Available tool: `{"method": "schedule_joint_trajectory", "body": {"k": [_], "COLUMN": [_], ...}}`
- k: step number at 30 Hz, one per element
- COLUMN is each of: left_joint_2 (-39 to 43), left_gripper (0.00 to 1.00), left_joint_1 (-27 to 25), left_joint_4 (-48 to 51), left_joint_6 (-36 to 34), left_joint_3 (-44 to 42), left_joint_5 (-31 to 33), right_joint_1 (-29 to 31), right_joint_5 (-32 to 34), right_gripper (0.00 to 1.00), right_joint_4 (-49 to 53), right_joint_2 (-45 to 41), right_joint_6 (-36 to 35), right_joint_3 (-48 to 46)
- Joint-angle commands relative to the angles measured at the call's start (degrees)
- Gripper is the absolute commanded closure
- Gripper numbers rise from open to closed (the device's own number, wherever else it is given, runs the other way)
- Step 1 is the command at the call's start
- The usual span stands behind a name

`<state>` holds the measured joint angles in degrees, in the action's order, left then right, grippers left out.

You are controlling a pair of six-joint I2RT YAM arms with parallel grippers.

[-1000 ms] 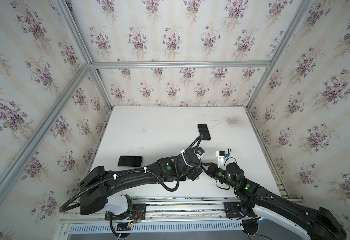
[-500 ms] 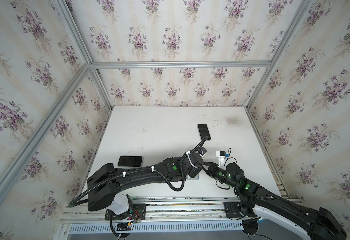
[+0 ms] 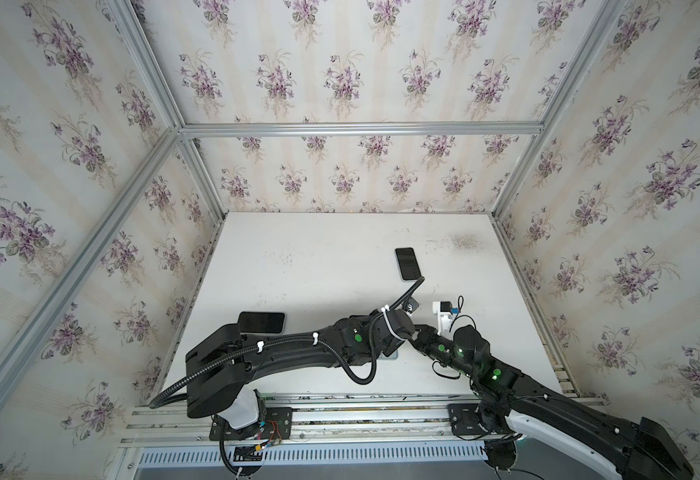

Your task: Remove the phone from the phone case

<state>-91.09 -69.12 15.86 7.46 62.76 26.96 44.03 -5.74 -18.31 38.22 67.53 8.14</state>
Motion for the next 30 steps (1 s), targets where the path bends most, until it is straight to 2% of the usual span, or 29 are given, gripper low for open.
{"method": "schedule_joint_trajectory", "body": {"k": [1,7,11,16,20,24,30], "left_joint_2": [-0.05,1.05,3.86,7.27,7.37,4.92,-2.33], "left_gripper": [0.91,0.95,0.96,0.96,0.96,0.96,0.96], "left_joint_1": [-0.49,-1.32,-2.78,-5.23,-6.61,-8.05,-10.29], "left_joint_4": [-0.39,-0.39,-0.3,0.67,3.37,6.67,12.6], "left_joint_6": [-0.17,0.21,-0.22,-1.41,-1.03,0.38,2.08], "left_joint_3": [0.92,1.42,1.1,1.05,1.68,3.25,9.44], "left_joint_5": [-0.38,-0.1,4.19,9.39,13.02,17.31,21.83], "right_joint_1": [-0.02,0.06,0.0,-0.64,-2.92,-6.47,-15.39], "right_joint_5": [-0.11,1.18,5.43,10.69,13.63,19.77,19.84], "right_gripper": [1.0,1.0,1.0,1.0,1.0,1.0,1.0], "right_joint_4": [-1.71,4.28,20.06,31.63,39.17,50.84,59.09], "right_joint_2": [-1.36,-4.82,-7.11,-7.66,-6.71,-7.34,-11.33], "right_joint_6": [-0.4,-1.15,-4.67,-7.82,-10.77,-15.25,-21.03], "right_joint_3": [0.28,0.84,4.98,8.53,12.38,18.85,24.55]}}
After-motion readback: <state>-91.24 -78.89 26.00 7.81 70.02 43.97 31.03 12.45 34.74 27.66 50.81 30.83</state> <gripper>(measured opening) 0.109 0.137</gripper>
